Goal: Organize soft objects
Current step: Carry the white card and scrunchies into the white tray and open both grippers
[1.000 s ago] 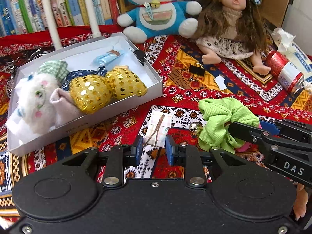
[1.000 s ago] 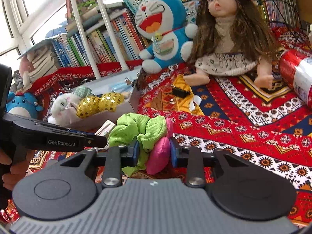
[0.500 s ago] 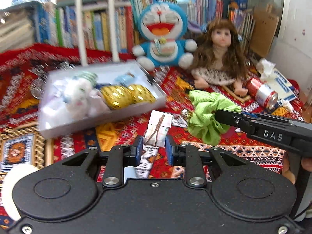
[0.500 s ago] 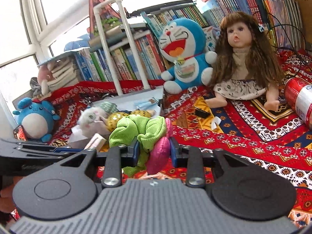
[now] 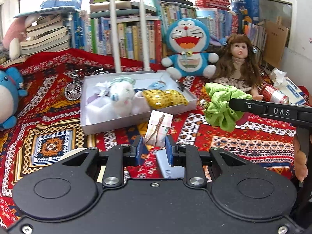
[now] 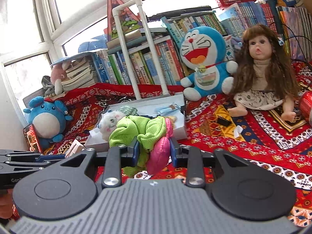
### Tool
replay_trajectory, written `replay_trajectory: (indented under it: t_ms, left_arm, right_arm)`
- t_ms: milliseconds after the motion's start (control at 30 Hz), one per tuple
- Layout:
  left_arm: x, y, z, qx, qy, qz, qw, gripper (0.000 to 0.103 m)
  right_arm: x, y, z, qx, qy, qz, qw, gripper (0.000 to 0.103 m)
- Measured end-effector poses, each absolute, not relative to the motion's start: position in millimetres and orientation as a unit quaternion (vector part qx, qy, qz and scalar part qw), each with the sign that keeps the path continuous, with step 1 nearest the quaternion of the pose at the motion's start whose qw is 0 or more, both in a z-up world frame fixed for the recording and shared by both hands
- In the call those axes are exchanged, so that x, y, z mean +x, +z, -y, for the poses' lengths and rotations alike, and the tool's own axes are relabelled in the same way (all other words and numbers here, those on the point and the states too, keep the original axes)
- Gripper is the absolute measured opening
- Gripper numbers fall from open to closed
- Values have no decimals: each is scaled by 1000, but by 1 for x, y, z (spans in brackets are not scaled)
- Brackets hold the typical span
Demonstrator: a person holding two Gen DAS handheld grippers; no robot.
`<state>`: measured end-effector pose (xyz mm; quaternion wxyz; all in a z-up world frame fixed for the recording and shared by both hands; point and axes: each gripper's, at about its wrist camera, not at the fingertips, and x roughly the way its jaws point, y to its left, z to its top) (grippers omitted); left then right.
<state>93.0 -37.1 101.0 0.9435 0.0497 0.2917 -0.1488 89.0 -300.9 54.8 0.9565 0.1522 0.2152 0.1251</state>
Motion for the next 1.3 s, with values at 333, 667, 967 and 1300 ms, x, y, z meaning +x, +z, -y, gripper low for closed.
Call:
replay_trajectory:
  t_ms: [333,667,967,1300]
  left_arm:
    - [110,106,-4,17,-123,-293,948,23]
    - [152,114,-41,-30,-93,-311,945,23]
    - [194,127,-43,-30,-91,-320,943,23]
    - [270,133,-30,-14,-93,-338,936,23]
  right_arm:
    - [107,60,273,140,137,-221,955,36]
    - [146,67,253,139,138,-228,954,36]
    - [186,73,241,137,128,-236,953,36]
    - [246,80,231,127,109,-250,954,36]
